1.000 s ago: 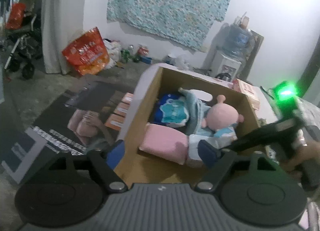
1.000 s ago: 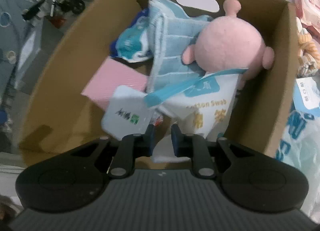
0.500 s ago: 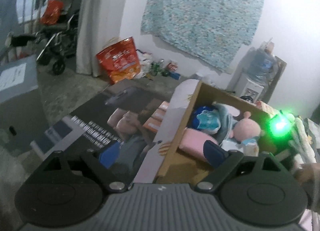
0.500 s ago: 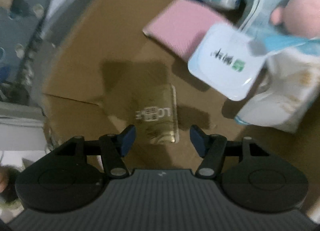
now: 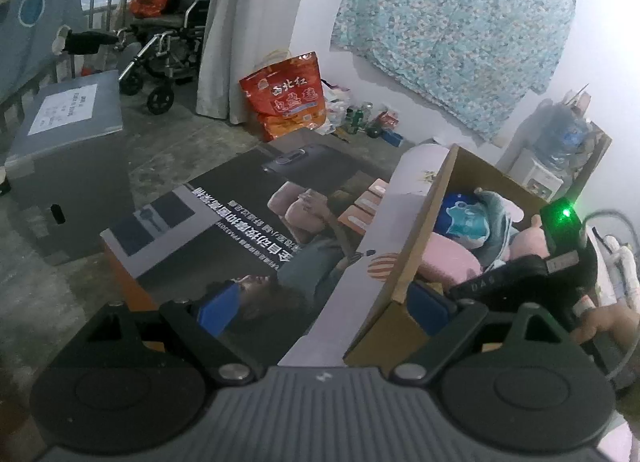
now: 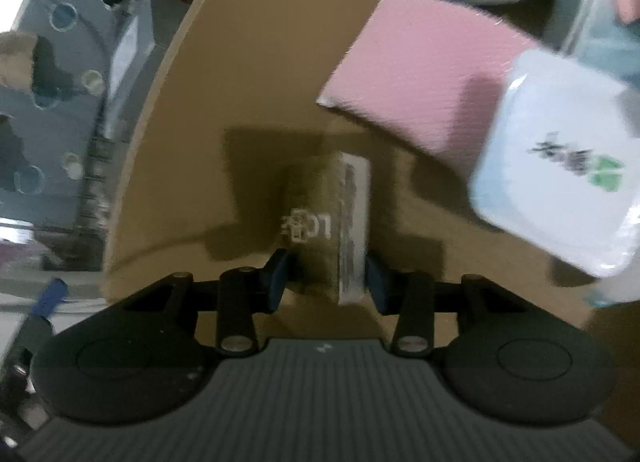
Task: Organize soft objects
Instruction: 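Lower both held items into the box and open both tools, then move the left tool to the orange-striped plush while the right tool approaches the green scrunchie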
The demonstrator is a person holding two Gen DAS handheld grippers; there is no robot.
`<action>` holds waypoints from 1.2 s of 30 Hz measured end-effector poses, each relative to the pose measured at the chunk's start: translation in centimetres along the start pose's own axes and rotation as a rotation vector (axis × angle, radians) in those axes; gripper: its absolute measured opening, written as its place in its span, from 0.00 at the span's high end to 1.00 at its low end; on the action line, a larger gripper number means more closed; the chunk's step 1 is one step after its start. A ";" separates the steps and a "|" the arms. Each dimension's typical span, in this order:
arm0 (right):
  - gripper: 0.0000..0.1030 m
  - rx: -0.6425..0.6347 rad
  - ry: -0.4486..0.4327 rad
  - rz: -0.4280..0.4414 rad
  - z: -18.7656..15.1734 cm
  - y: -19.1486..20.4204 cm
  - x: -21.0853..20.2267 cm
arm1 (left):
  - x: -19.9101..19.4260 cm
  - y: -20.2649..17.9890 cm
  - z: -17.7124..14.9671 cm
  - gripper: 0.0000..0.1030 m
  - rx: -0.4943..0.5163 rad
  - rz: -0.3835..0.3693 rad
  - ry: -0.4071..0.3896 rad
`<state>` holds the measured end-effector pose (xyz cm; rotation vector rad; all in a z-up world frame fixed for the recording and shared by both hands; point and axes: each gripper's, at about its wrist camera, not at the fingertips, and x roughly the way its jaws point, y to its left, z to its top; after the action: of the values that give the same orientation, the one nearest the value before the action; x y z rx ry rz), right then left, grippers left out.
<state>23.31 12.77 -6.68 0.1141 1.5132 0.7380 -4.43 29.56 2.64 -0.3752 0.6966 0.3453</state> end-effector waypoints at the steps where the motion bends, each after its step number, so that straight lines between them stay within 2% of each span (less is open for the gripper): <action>1: 0.56 0.010 0.026 0.041 0.1 -0.1 0.3 | -0.1 0.0 -0.1 0.11 0.000 0.001 0.000; 3: 0.49 0.012 0.042 0.081 -0.2 -0.1 0.3 | -0.3 0.1 -0.1 0.11 -0.003 -0.002 0.000; 5: 0.43 -0.015 0.029 0.078 -0.5 0.2 -0.4 | -0.6 0.1 -0.2 0.11 -0.008 -0.006 -0.003; 9: 0.26 -0.039 -0.063 0.068 -2.2 1.0 -4.3 | -1.2 0.0 -0.4 0.11 -0.011 -0.018 -0.016; 14: 0.18 -0.098 -0.239 0.071 -4.7 1.4 -12.1 | -2.0 -0.7 -0.6 0.10 0.001 -0.031 -0.040; 17: 0.15 -0.142 -0.377 0.089 -7.5 1.1 -16.8 | -2.5 -1.8 -0.7 0.10 0.040 -0.027 -0.059; 19: 0.11 -0.143 -0.481 0.110 -11.4 -0.7 -20.3 | -2.9 -2.8 -0.9 0.08 0.071 -0.029 -0.070; 22: 0.06 -0.096 -0.651 0.133 -16.4 -3.2 -23.4 | -3.2 -4.4 -1.1 0.05 0.112 -0.054 -0.078; 25: 0.04 -0.012 -0.807 0.101 -21.5 -6.3 -25.4 | -3.2 -6.5 -1.4 0.05 0.150 -0.092 -0.072; 29: 0.03 0.078 -0.910 0.082 -27.9 -10.1 -27.4 | -3.2 -9.6 -1.7 0.04 0.186 -0.179 -0.039; 33: 0.02 0.139 -0.996 0.018 -33.0 -13.6 -29.4 | -3.5 -12.5 -1.9 0.02 0.213 -0.250 -0.013; 36: 0.02 0.187 -1.048 -0.018 -35.5 -15.8 -29.8 | -3.9 -15.2 -1.7 0.01 0.255 -0.284 -0.015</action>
<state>-0.36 -27.69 7.47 0.5377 0.5669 0.3947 -1.68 14.74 7.38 -0.2239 0.6531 -0.0104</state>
